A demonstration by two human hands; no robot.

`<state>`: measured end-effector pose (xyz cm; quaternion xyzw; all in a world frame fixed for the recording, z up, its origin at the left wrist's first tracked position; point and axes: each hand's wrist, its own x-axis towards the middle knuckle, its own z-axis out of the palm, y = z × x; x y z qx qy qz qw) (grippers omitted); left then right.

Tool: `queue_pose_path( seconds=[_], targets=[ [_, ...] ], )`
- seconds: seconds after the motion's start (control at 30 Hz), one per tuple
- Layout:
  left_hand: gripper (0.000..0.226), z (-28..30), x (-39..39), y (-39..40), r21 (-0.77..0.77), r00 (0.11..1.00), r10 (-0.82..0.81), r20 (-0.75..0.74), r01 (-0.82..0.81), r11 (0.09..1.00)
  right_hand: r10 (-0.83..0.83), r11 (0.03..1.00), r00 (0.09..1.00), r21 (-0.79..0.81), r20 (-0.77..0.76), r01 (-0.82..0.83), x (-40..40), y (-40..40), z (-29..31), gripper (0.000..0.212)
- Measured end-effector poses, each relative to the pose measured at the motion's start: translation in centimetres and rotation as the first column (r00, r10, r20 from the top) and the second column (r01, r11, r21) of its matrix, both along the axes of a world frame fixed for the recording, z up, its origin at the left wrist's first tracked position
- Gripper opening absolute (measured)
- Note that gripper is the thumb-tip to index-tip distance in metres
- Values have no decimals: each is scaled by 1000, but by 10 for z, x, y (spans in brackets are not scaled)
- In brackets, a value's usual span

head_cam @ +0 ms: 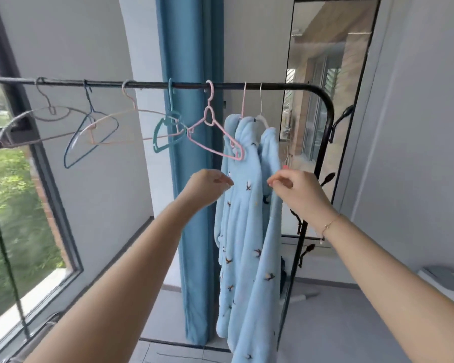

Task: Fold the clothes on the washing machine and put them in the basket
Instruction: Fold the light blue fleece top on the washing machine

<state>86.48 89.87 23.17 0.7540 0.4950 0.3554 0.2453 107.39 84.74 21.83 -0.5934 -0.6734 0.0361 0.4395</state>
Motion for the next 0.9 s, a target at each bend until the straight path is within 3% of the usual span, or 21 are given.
queue_pose_path(
  seconds=[0.27,0.37,0.43,0.5,0.57,0.6,0.73,0.8,0.9],
  targets=[
    [33,47,35,59,206,998,50,49,-59,977,10,981,998,193,-58,2,28,67,48,20],
    [30,60,43,87,193,999,33,6,-34,981,26,984,995,178,-94,-9,31,95,65,23],
    [33,72,55,112,160,983,79,-166,-52,986,13,980,998,201,-54,-2,35,118,82,22],
    [49,82,63,127,96,952,97,-290,-72,993,-15,973,999,232,34,7,37,137,95,21],
    [71,84,75,138,17,970,67,-235,-65,998,-4,977,993,214,115,-21,42,159,106,23],
    [71,83,81,138,15,969,64,-237,-62,998,6,983,991,183,135,-31,44,170,109,25],
    [34,71,92,147,20,979,80,-186,-78,997,23,997,984,66,177,-35,47,212,115,23],
    [32,71,91,150,43,972,118,-201,-111,993,-10,998,961,56,276,-5,40,225,122,24],
    [35,77,86,148,148,905,250,-343,-211,966,-23,1000,901,21,433,16,25,236,133,36]
  ],
)
